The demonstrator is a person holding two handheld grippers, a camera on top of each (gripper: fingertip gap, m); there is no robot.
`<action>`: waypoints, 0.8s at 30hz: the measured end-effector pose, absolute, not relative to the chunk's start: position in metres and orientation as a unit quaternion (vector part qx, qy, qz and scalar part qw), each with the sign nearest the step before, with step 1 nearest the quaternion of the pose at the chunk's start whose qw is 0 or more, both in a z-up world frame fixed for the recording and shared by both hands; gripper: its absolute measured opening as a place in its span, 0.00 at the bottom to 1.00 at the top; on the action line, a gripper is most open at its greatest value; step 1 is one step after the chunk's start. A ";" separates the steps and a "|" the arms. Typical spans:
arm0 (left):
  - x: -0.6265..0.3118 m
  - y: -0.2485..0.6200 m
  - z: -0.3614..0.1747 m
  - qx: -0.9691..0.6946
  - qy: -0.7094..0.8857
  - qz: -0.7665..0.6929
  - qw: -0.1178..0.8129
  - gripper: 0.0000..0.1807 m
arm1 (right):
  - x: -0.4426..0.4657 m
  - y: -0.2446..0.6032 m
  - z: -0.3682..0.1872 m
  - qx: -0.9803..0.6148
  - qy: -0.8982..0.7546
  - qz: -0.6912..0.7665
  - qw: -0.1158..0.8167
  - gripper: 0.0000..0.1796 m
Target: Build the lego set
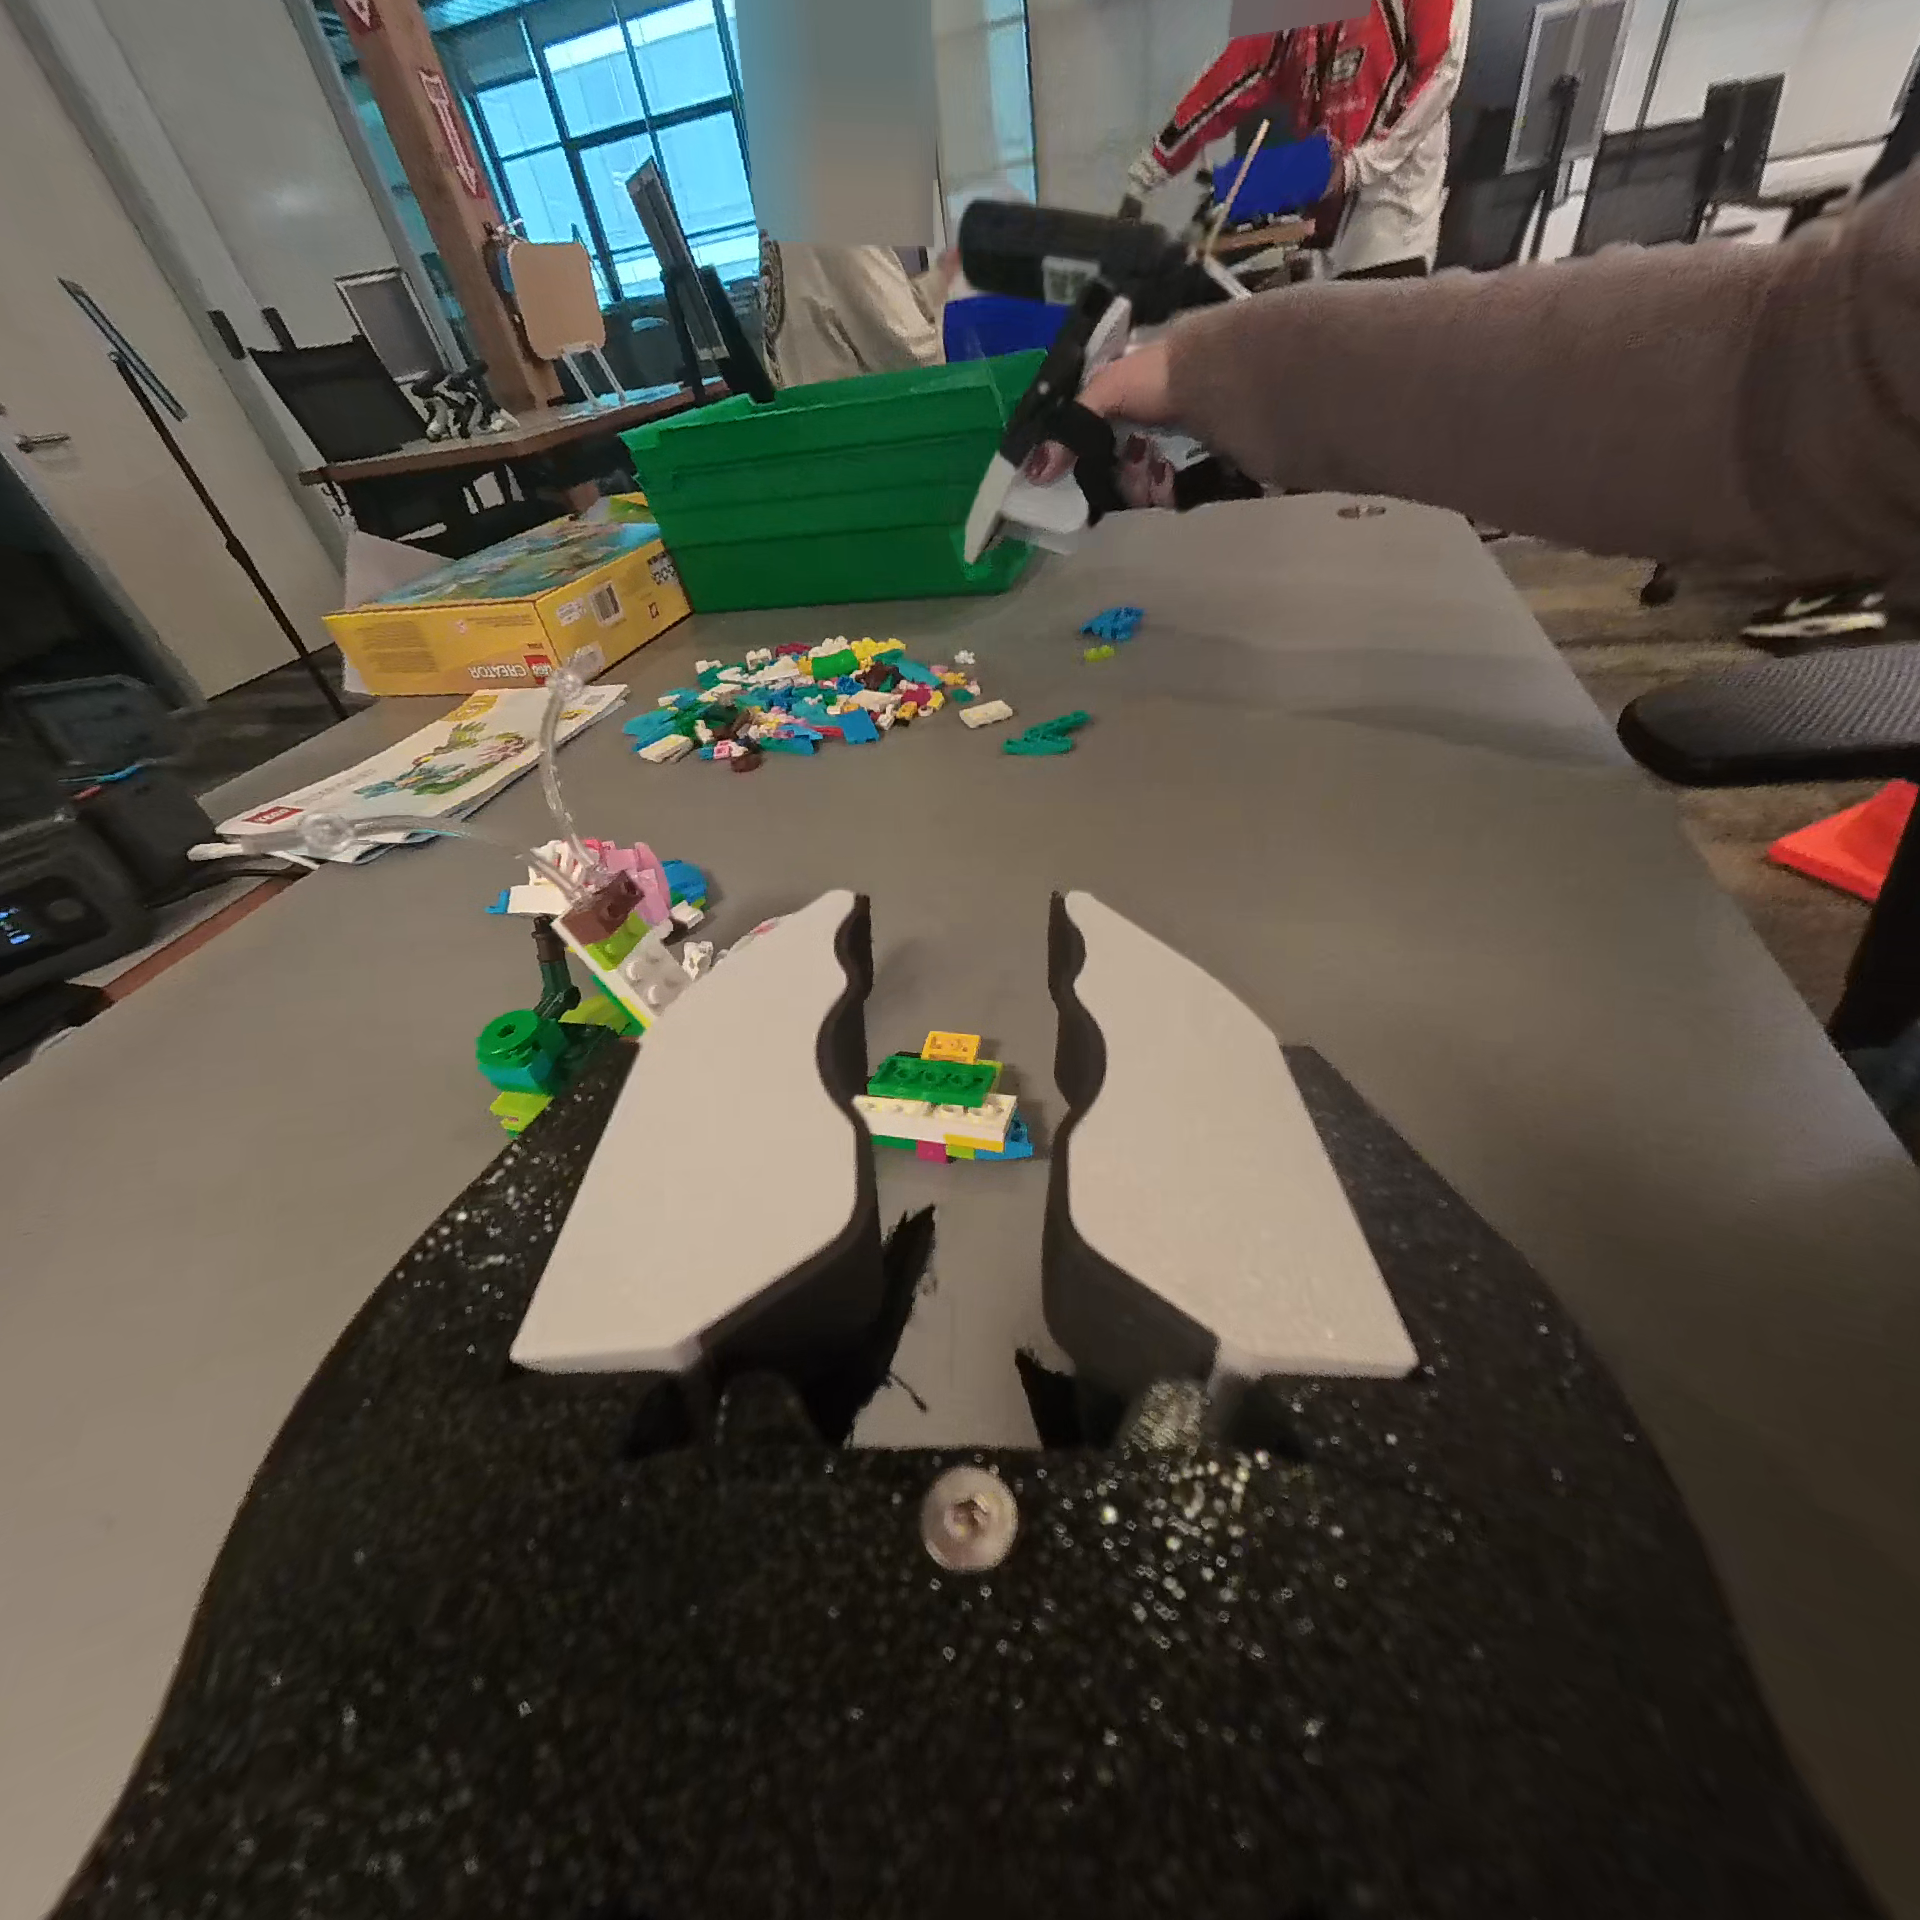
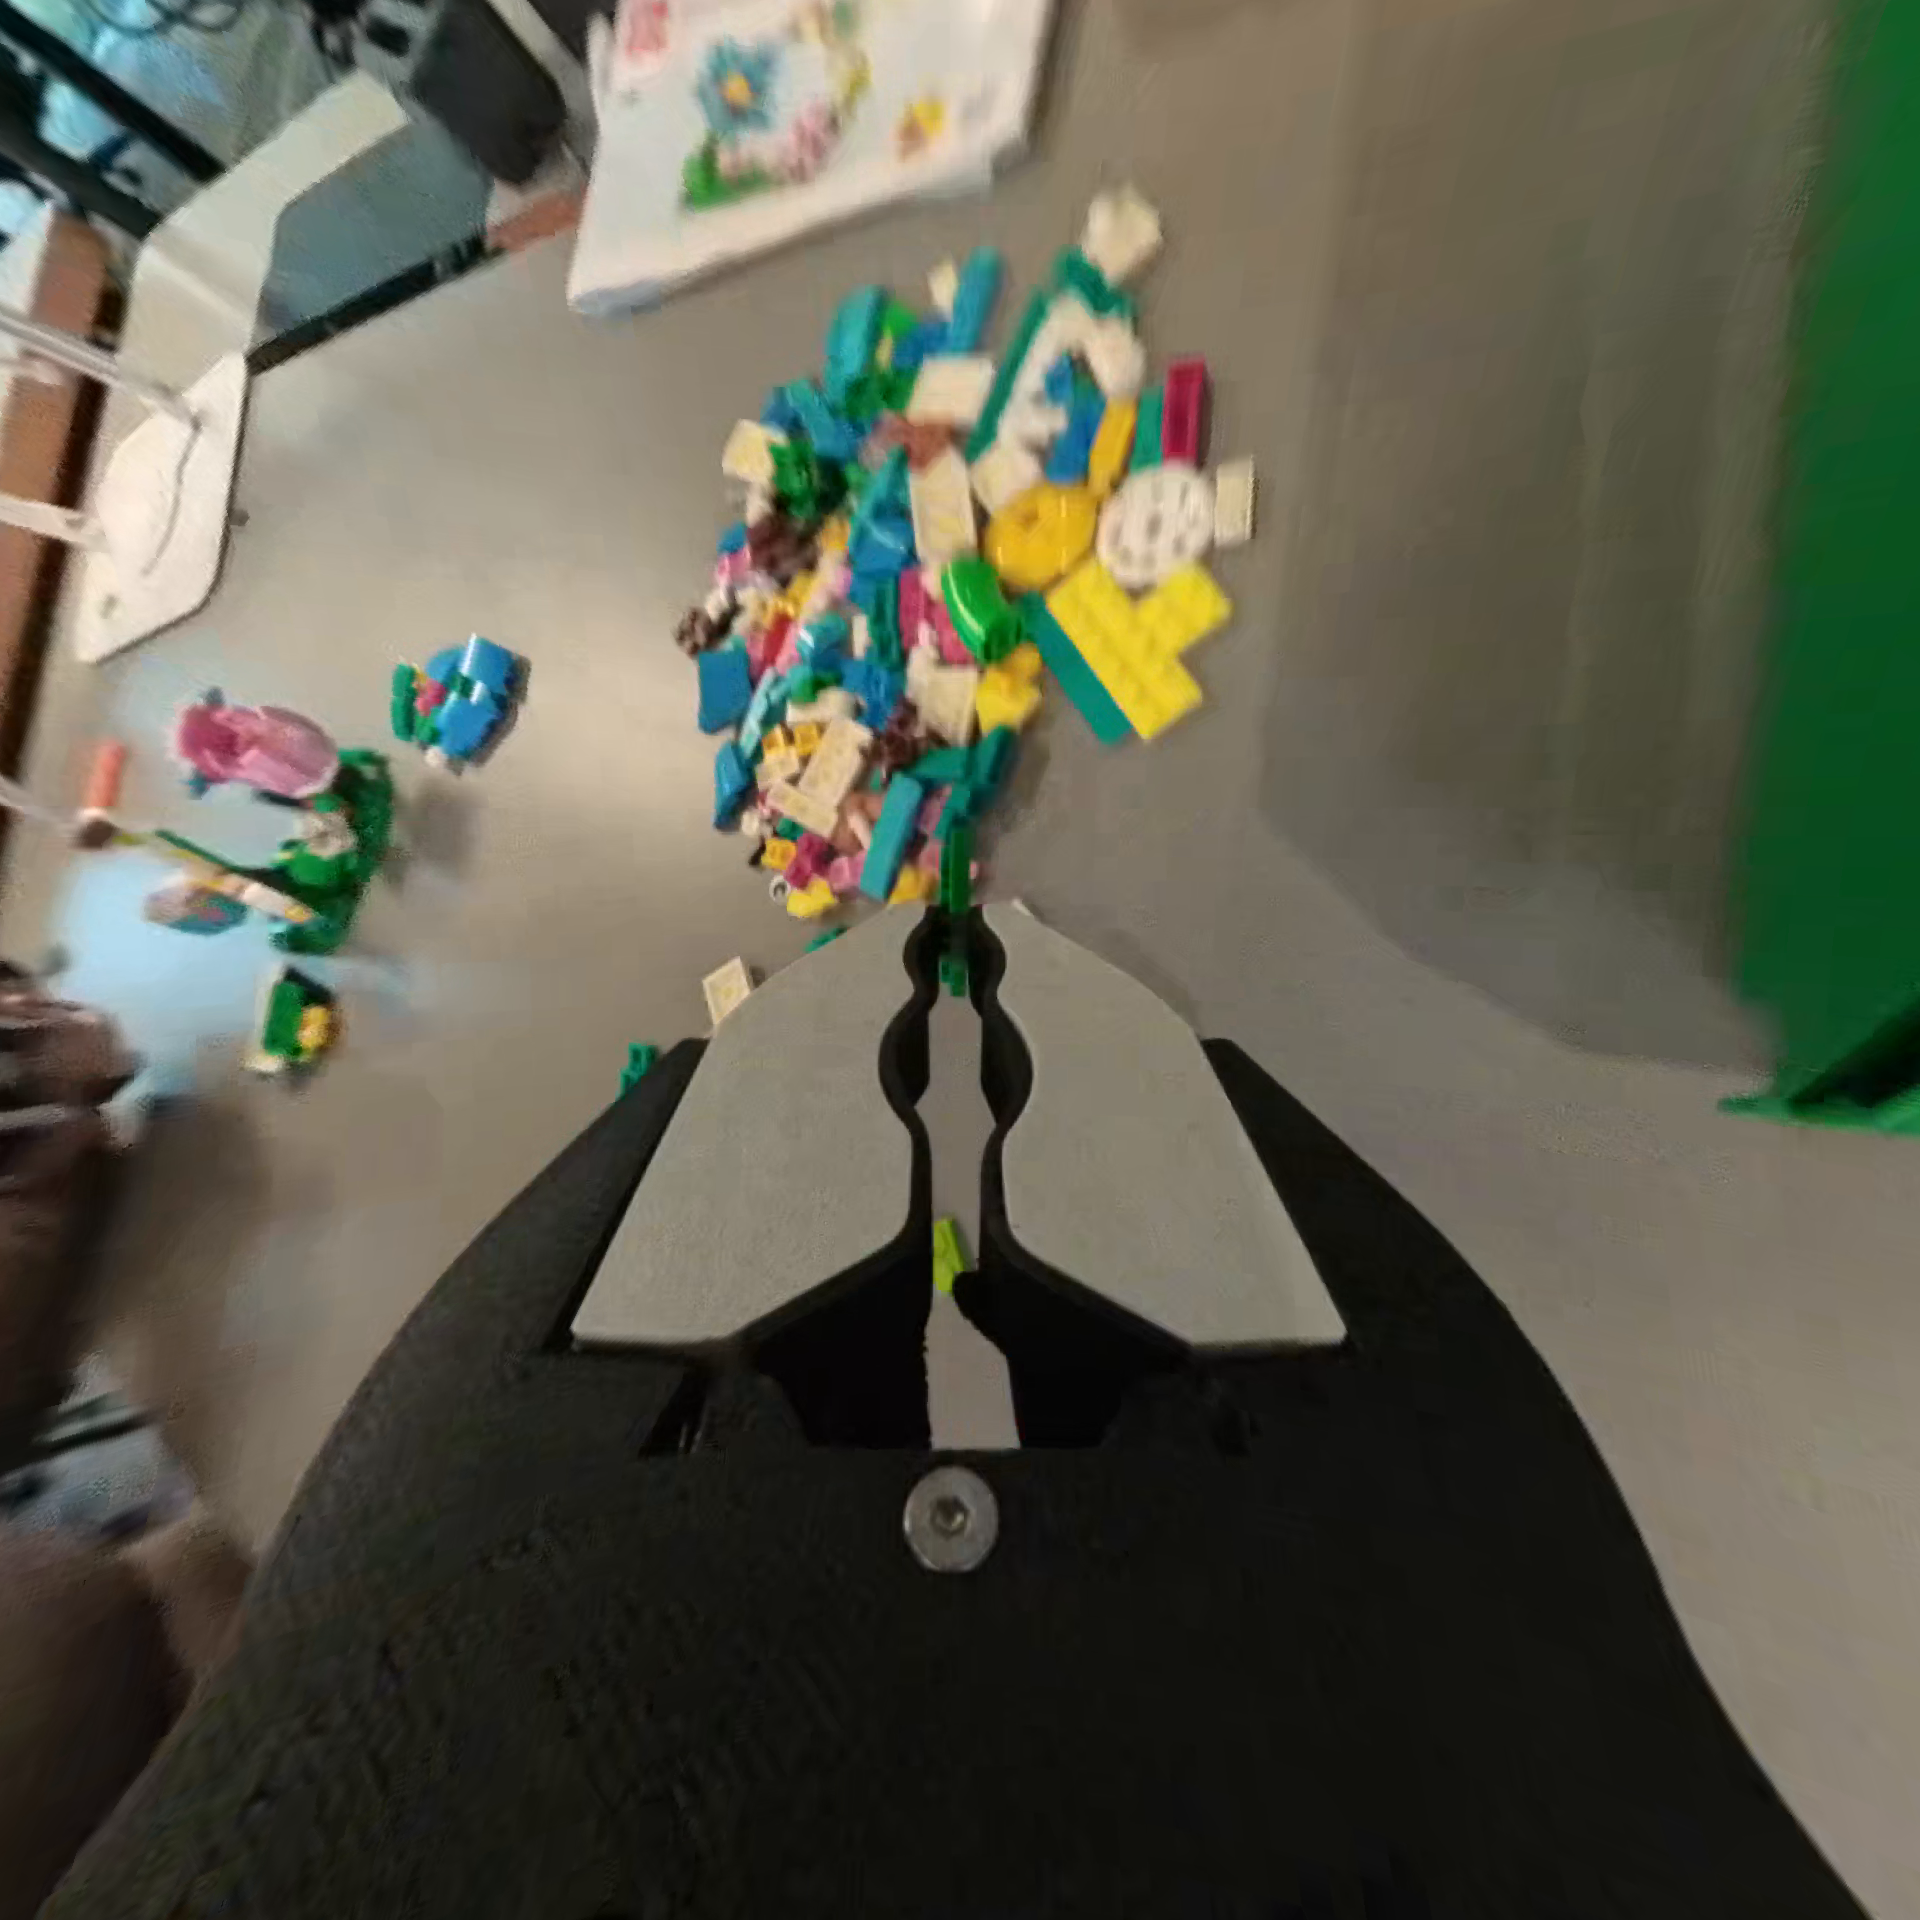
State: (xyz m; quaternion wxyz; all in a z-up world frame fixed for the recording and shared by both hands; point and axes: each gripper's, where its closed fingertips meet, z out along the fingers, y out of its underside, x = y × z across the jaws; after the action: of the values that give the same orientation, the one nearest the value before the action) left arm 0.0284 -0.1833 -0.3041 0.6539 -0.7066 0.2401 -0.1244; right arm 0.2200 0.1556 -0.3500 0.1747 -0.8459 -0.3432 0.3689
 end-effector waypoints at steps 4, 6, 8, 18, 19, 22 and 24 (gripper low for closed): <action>0.028 -0.182 -0.311 -0.719 0.254 -0.100 0.639 0.17 | 0.240 0.157 -0.380 -0.883 -0.330 0.320 0.097 0.01; 0.029 -0.182 -0.312 -0.722 0.256 -0.096 0.635 0.17 | 0.249 0.158 -0.388 -0.893 -0.332 0.291 0.085 0.01; 0.029 -0.182 -0.313 -0.724 0.257 -0.094 0.633 0.17 | 0.251 0.160 -0.390 -0.894 -0.335 0.284 0.086 0.01; 0.026 -0.181 -0.315 -0.737 0.250 -0.086 0.622 0.17 | 0.271 0.184 -0.383 -0.904 -0.352 0.169 0.175 0.15; 0.025 -0.181 -0.315 -0.737 0.248 -0.084 0.623 0.17 | 0.274 0.187 -0.378 -0.904 -0.351 0.149 0.193 0.16; 0.020 -0.179 -0.314 -0.742 0.237 -0.079 0.623 0.17 | 0.273 0.182 -0.351 -0.884 -0.374 0.085 0.267 0.18; 0.017 -0.178 -0.317 -0.751 0.226 -0.084 0.615 0.18 | 0.236 0.147 -0.328 -0.836 -0.428 0.125 0.319 0.18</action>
State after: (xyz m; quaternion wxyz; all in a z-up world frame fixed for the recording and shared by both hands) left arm 0.0166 -0.1784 -0.3165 0.6151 -0.7505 0.2264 -0.0843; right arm 0.2364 0.1472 -0.3282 0.3194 -0.8362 -0.4281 0.1248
